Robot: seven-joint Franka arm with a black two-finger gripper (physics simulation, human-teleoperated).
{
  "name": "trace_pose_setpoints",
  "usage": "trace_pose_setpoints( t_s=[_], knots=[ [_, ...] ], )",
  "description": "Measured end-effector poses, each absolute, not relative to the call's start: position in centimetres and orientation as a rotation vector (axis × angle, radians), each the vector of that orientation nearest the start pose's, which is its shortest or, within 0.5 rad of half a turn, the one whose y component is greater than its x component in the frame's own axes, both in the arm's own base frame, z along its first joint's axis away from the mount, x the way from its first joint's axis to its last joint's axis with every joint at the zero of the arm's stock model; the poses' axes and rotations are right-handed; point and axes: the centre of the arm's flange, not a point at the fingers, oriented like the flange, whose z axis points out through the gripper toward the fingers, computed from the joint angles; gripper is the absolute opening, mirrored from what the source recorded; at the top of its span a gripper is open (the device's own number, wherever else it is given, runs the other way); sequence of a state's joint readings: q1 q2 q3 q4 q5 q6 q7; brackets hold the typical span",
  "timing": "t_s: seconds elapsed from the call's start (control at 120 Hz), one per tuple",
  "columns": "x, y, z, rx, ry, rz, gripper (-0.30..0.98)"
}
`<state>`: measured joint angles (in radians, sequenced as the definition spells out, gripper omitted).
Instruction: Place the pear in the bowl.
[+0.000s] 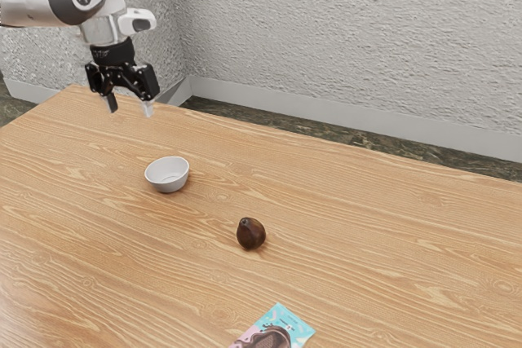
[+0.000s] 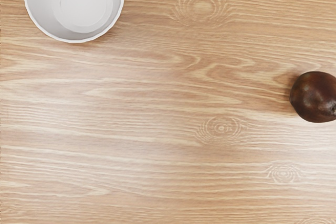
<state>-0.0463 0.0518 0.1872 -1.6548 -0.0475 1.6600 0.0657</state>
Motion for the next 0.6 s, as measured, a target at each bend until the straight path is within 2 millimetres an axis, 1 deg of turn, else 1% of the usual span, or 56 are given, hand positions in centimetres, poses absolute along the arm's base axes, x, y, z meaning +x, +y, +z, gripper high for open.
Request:
trace_pose_setpoints(
  t_s=[0.075,0.142,0.192,0.225,0.258,0.342,0.433,0.533,0.6],
  knots=[
    [57.0,6.9,56.4,-3.172,-0.112,0.052,0.67],
    [57.3,6.6,56.1,-3.165,-0.102,0.052,0.67],
    [57.8,6.3,55.1,-3.158,-0.100,0.071,0.67],
    [58.3,5.7,54.2,-3.148,-0.091,0.086,0.67],
    [58.7,4.4,53.5,-3.139,-0.068,0.095,0.67],
    [59.2,0.0,51.4,-3.124,0.016,0.113,0.67],
    [60.0,-4.2,48.2,-3.101,0.054,0.144,0.67],
    [60.6,-8.0,45.5,-3.081,0.045,0.159,0.67],
    [61.1,-9.9,43.4,-3.069,0.024,0.163,0.67]
  ],
)
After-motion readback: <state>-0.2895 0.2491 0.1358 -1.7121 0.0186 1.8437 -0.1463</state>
